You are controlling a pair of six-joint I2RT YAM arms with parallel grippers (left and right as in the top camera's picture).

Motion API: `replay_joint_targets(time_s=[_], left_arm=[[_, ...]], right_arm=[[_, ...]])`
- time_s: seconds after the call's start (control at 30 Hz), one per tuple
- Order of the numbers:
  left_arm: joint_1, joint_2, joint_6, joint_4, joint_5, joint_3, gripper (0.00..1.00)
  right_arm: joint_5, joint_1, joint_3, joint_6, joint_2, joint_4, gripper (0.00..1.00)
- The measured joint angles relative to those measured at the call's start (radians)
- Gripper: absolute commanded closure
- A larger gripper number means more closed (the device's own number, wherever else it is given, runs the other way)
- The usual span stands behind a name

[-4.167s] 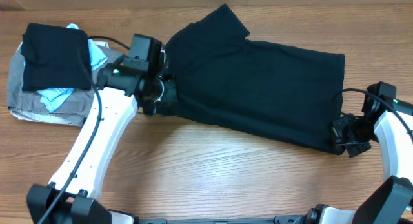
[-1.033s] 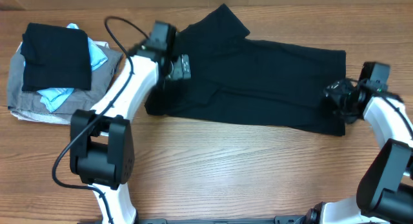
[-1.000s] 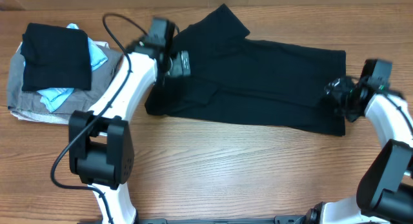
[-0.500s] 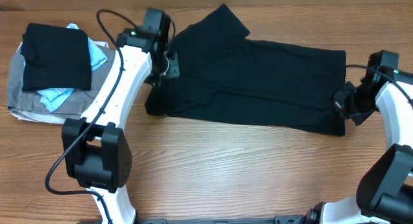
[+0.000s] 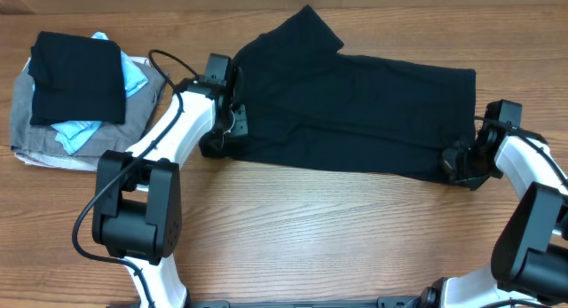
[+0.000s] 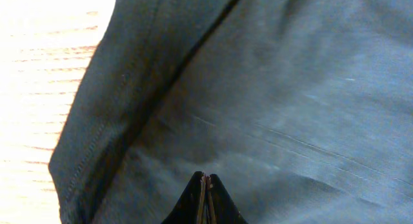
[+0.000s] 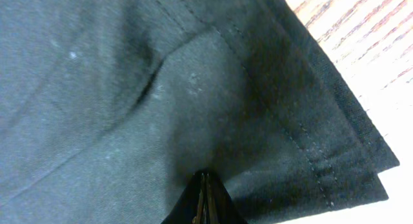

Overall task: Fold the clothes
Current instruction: 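Lay the folded hem down near the shoulders with both grippers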

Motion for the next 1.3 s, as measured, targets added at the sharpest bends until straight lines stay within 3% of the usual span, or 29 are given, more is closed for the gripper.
replay_joint_targets(time_s=[0.63,1.0,1.3], left_arm=[[0.000,0.000,0.000,0.113,-0.096,-0.087,0.96],[0.000,0.000,-0.031,-0.091,-0.110,-0.092,0.96],[0.000,0.000,-0.043,-0.199,-0.109,-0.092,0.96]], right_arm=[[0.008,0.000,-0.012,-0.004,0.001,-0.033,0.92],[0.075,0.001,-0.010,-0.006,0.021,-0.079,0.83],[0.138,-0.027,-0.009,0.001,0.022,-0.117,0.82]])
